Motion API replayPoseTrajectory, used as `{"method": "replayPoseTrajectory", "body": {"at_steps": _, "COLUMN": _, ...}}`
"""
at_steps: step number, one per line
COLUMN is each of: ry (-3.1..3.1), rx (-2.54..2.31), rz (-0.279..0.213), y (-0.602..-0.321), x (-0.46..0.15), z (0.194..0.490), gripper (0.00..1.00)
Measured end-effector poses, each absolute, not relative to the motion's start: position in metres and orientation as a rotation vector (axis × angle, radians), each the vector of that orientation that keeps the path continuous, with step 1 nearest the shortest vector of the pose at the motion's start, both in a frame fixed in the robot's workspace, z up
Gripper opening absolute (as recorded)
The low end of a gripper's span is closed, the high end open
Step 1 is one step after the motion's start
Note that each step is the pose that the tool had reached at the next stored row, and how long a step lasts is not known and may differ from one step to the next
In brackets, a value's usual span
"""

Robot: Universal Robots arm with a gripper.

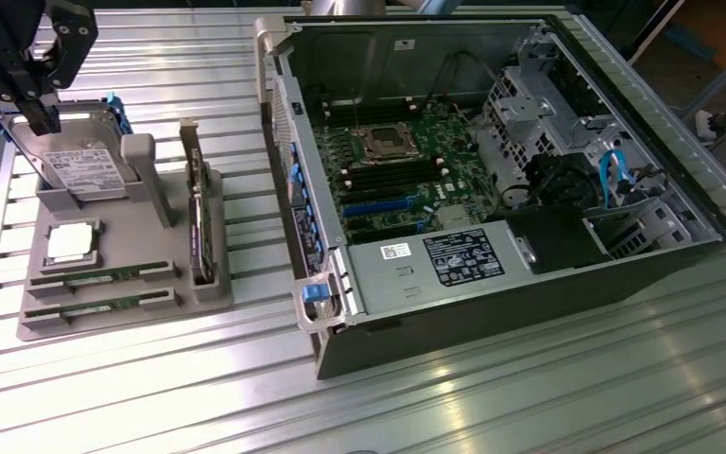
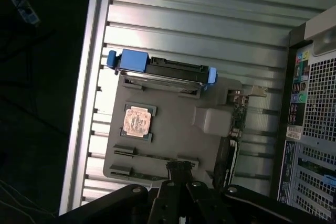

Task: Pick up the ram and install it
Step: 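Pick up the ram and move it above insertion slot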

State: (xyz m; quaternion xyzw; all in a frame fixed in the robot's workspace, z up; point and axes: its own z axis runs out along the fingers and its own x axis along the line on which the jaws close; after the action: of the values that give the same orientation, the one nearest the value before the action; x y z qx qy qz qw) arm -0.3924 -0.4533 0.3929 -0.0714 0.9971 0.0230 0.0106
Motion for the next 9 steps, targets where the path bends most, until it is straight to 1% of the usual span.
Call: {"method": "replayPoseTrajectory", "body": {"at_steps": 9, "ry": 3.106, "rx": -0.306, "rz": 0.073, "y": -0.4535, "x": -0.3924, "z": 0.3929, "gripper": 0.11}}
